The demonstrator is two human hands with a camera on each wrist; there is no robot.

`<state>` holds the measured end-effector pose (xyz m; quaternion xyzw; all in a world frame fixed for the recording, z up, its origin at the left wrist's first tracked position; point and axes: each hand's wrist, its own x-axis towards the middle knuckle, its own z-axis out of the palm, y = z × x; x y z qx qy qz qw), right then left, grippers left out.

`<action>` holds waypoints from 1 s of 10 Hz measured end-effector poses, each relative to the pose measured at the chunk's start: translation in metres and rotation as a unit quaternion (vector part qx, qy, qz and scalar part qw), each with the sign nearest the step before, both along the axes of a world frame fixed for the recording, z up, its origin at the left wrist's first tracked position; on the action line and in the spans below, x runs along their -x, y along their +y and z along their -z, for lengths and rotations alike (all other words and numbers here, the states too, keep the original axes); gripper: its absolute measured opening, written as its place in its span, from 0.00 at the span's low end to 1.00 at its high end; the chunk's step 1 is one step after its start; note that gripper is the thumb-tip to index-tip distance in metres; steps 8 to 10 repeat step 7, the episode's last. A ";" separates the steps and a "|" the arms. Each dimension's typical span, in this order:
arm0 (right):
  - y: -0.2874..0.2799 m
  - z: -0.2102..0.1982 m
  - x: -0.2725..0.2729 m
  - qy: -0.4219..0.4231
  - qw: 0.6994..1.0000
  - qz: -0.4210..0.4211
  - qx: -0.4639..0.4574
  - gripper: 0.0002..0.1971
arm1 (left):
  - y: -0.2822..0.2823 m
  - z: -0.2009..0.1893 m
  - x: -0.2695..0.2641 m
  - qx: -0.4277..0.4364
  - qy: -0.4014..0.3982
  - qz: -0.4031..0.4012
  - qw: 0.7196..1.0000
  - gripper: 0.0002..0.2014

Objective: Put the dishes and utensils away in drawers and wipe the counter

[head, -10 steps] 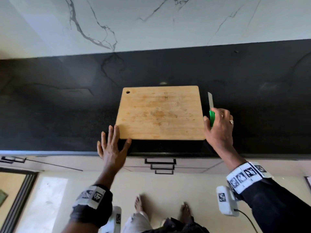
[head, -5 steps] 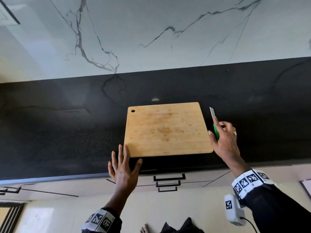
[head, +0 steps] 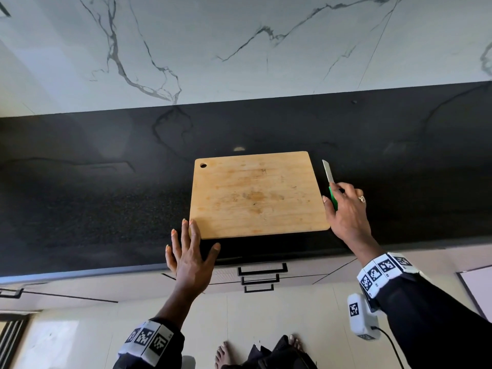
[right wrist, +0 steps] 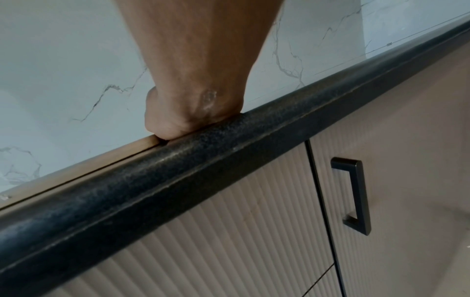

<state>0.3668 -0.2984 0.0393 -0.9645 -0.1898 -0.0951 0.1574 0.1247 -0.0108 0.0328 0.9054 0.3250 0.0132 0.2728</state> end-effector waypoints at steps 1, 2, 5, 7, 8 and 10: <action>0.000 -0.001 0.000 0.001 1.000 0.002 0.006 0.24 | 0.000 -0.001 -0.001 -0.002 0.015 0.001 1.000 0.50; -0.001 -0.001 -0.001 0.008 1.000 0.005 0.011 0.24 | 0.000 -0.002 0.000 -0.005 0.016 0.005 1.000 0.50; 0.002 -0.008 0.006 0.023 0.998 -0.001 -0.052 0.27 | -0.005 -0.013 -0.002 -0.003 0.052 -0.002 0.999 0.39; 0.017 -0.024 0.010 -0.026 0.998 -0.024 -0.050 0.20 | -0.012 -0.066 -0.033 -0.049 0.056 0.051 0.996 0.42; 0.017 -0.024 0.010 -0.026 0.998 -0.024 -0.050 0.20 | -0.012 -0.066 -0.033 -0.049 0.056 0.051 0.996 0.42; 0.017 -0.024 0.010 -0.026 0.998 -0.024 -0.050 0.20 | -0.012 -0.066 -0.033 -0.049 0.056 0.051 0.996 0.42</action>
